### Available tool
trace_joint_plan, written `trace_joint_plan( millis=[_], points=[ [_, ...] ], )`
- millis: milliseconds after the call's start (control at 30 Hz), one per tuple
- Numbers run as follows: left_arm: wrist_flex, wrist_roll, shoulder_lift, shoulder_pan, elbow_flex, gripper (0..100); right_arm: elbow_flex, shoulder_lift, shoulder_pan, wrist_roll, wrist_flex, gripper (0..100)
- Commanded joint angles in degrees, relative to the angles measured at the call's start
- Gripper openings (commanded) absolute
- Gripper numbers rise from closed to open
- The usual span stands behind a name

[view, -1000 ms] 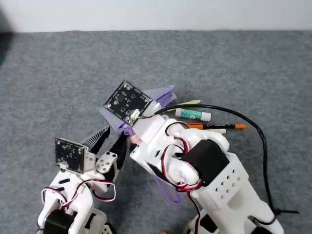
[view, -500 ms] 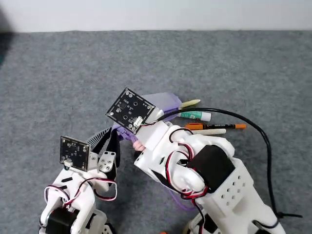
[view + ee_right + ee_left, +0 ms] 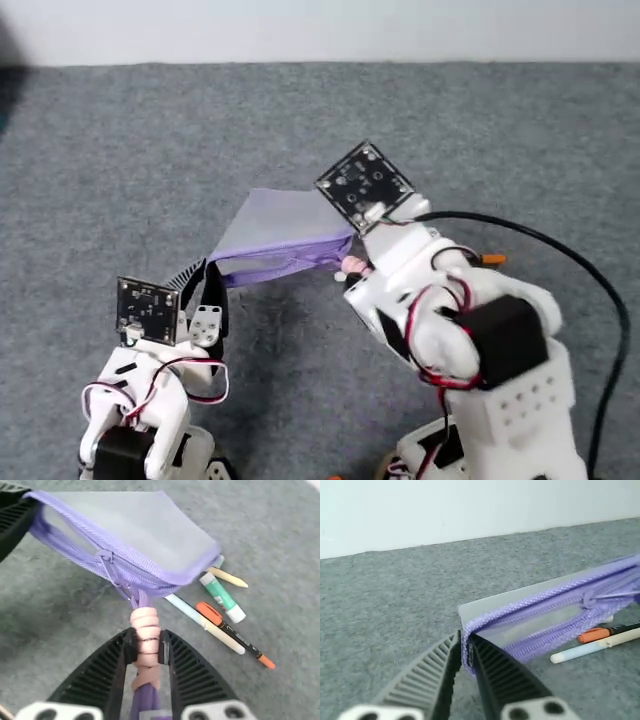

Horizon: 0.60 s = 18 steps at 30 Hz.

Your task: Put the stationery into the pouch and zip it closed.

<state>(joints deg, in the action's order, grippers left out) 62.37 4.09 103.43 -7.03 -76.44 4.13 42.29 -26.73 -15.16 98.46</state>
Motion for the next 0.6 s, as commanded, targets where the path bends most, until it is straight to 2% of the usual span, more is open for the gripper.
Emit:
trace_joint_plan(
  millis=[0,233,467,567],
  points=[
    [0.35,-0.53,-0.35,2.11,0.31,1,-1.67,3.03,2.95,-0.62,0.75,0.8],
    [0.35,-0.53,-0.35,1.93,0.4,1,-1.85,3.74,8.66,-0.62,2.42,0.8],
    [0.35,-0.53,-0.26,1.85,0.48,1,-1.85,3.74,8.66,-0.62,1.8,0.8],
    [0.26,-0.53,-0.26,1.85,0.48,1,-1.67,3.74,5.76,-0.09,1.8,0.8]
  ],
)
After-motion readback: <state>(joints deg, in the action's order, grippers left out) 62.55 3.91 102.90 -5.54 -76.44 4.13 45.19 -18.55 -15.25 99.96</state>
